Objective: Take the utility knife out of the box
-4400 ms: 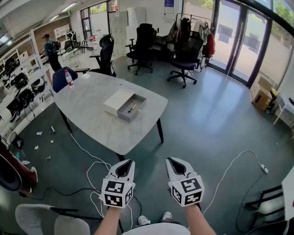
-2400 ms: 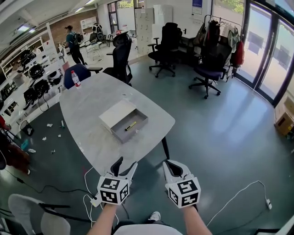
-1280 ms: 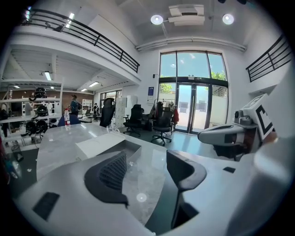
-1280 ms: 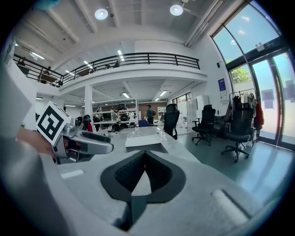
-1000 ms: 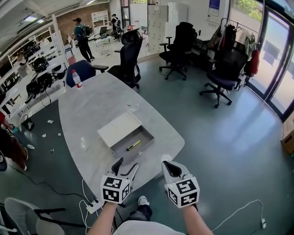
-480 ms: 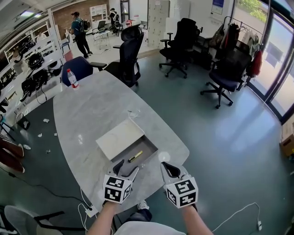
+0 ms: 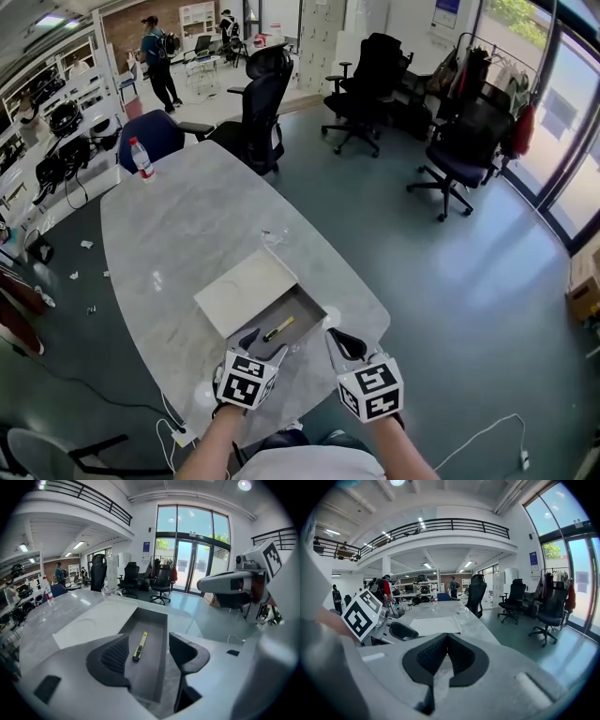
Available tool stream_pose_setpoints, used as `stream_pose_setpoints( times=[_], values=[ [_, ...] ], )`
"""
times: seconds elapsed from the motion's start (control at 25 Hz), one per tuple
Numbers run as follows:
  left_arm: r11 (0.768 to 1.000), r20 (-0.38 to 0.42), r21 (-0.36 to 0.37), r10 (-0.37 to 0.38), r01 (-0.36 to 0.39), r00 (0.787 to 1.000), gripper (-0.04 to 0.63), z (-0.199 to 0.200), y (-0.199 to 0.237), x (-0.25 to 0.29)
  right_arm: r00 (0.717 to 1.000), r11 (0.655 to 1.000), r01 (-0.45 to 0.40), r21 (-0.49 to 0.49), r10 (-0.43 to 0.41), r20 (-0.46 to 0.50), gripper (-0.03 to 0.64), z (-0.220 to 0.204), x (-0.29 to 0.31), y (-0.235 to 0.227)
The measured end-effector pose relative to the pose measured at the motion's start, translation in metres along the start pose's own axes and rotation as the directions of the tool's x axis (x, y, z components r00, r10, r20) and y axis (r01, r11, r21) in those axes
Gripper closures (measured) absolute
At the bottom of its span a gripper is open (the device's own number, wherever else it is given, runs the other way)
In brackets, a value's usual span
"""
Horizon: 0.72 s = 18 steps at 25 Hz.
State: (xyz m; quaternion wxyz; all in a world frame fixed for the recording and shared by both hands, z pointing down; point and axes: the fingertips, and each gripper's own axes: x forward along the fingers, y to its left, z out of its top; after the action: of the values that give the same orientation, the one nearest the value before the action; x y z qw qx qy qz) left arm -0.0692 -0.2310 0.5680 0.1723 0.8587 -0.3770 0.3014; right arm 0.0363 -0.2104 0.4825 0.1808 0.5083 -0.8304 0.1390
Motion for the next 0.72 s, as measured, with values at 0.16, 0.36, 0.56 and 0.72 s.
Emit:
stream_pose_setpoints(
  times=[0.16, 0.36, 0.56, 0.72],
  values=[
    [0.999, -0.032, 0.038, 0.01, -0.008, 0.999, 0.347, -0.001, 0.006, 0.008, 1.0, 1.0, -0.008, -0.004, 0.008, 0.002, 0.612, 0.003, 0.008, -0.003],
    [0.996, -0.095, 0.086, 0.027, -0.019, 0.995, 0.347, -0.004, 0.007, 0.021, 0.999, 0.999, -0.037, -0.007, 0.037, 0.006, 0.612, 0.005, 0.02, -0.013],
    [0.992, -0.174, 0.118, 0.054, -0.033, 0.983, 0.347, -0.009, 0.009, 0.035, 0.996, 0.996, -0.09, -0.016, 0.09, 0.009, 0.612, 0.013, 0.035, -0.025],
    [0.992, -0.214, 0.11, 0.081, -0.058, 0.974, 0.347, -0.011, 0.015, 0.043, 0.992, 0.991, -0.129, -0.023, 0.129, 0.001, 0.612, 0.015, 0.046, -0.033]
  ],
)
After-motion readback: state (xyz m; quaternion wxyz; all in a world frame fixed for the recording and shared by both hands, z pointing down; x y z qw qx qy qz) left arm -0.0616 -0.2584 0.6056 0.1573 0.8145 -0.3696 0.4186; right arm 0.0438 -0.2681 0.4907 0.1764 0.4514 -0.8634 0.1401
